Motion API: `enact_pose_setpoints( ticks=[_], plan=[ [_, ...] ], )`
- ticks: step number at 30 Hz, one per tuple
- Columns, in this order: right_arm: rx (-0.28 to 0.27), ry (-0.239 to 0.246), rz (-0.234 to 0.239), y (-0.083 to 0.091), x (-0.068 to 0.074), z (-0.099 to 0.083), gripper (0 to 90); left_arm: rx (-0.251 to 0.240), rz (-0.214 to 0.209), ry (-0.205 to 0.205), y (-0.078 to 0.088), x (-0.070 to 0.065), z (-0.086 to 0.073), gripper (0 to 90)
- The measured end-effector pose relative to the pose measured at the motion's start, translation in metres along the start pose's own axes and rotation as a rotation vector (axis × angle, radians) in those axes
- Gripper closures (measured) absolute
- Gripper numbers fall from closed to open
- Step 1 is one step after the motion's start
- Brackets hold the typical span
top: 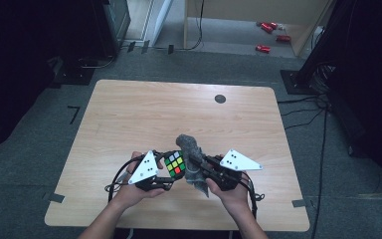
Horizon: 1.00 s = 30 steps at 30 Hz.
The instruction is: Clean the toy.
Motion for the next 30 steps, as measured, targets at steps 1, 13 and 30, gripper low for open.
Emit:
enact_pose_setpoints(
  ticks=[1,13,30],
  plan=[
    [0.025,-0.011,-0.023,-0.001,-0.005,-0.005,80.7,-0.004,0.003,0.009,0.001,0.001,0.001,35.2],
    [0.033,-0.017,0.016,-0.002,0.004,-0.001,81.0,0.035,0.023,-0.002,-0.003,0.001,-0.002,35.3],
    [0.072,-0.059,-0.006,-0.002,-0.004,-0.007,80.8,0.059,0.034,0.02,-0.007,0.003,-0.005,35.2]
  ],
)
Point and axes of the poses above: each handheld gripper's, and its own axes: y roughly backward along the jaws, z roughly out of its top, x roughly to its left, the point moved 5 cm from there along -y, roughly forward along the jaws, and after that the axes turned 6 degrees about -z, right-handed, at the moved point
